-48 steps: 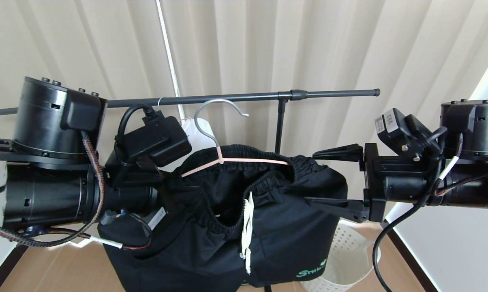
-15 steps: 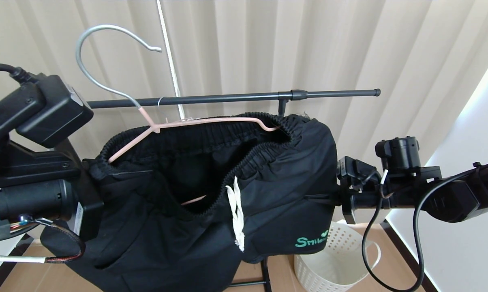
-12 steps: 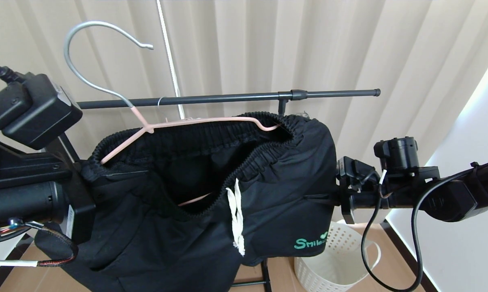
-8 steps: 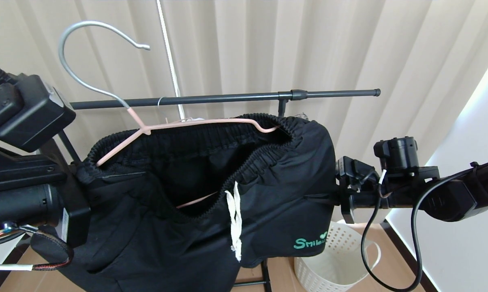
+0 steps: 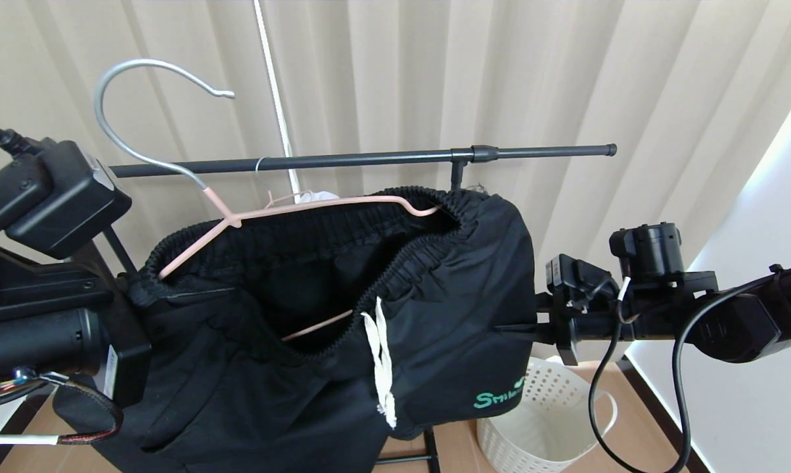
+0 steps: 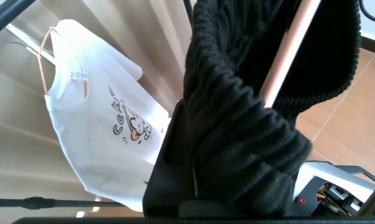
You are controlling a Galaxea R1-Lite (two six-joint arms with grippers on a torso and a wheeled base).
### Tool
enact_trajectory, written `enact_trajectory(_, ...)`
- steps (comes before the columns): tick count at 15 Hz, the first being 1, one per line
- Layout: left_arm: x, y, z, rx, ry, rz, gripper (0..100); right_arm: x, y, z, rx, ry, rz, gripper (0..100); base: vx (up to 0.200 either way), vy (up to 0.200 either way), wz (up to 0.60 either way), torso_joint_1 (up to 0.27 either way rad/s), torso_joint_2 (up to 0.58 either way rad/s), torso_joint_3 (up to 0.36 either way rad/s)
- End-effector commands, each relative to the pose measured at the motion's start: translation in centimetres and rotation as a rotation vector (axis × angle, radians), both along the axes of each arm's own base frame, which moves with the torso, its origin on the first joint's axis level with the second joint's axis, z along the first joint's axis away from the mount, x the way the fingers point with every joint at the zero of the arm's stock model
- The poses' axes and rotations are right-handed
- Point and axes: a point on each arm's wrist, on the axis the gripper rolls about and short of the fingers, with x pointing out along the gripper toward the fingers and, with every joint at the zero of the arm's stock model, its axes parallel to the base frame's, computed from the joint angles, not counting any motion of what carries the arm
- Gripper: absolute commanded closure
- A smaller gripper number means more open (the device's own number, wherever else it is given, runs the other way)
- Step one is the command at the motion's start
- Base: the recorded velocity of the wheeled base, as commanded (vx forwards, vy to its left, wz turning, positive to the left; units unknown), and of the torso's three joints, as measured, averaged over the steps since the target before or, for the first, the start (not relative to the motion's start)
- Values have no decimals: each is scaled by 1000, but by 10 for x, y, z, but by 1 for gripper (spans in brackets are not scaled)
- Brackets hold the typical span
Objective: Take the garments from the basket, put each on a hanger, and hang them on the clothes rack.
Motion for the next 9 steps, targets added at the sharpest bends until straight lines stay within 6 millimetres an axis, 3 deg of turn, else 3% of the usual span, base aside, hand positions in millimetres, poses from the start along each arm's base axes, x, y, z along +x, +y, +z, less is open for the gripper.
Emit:
enact_trajectory(1,3,2,-6,12,22,22,100,-3,-1,7,7,-18,2,0,0,0,0,0,0,0)
enact_trajectory(9,9,9,-31,40,115,83,100,-13,-2,33,41,-65,-14,0,0,0,0,0,0,0)
